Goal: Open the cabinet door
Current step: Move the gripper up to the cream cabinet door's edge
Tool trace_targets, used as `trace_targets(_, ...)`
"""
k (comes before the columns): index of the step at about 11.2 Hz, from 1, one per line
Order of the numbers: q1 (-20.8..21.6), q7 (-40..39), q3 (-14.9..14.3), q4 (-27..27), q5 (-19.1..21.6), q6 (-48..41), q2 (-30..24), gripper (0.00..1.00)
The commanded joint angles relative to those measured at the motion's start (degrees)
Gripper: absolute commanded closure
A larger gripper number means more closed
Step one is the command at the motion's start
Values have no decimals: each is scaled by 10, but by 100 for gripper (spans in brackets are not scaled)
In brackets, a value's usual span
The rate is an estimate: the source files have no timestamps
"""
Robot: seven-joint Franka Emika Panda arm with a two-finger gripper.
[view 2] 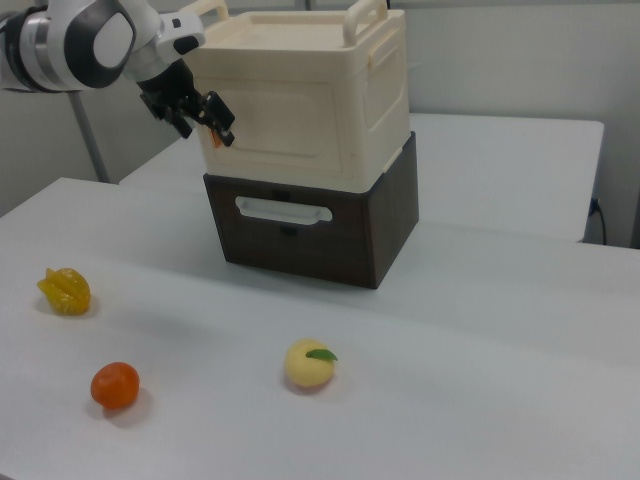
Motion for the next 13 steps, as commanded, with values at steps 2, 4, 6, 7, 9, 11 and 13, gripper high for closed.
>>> trace_targets(2, 23, 16, -6, 34, -5, 122, 47, 0)
trace_targets(4, 23, 7, -6, 33, -25, 143, 52, 0)
trace_targets(6, 37, -8, -3, 32, -41, 149, 55, 8)
trace_targets(7, 40, -4, -4, 33, -44, 163, 63, 16)
trace_targets(9, 44, -1, -4, 31, -53, 172, 65, 30)
trace_targets(11, 45, -1, -3, 31, -55, 173, 68, 39)
trace_targets(13, 45, -1, -3, 30, -54, 183, 69, 52)
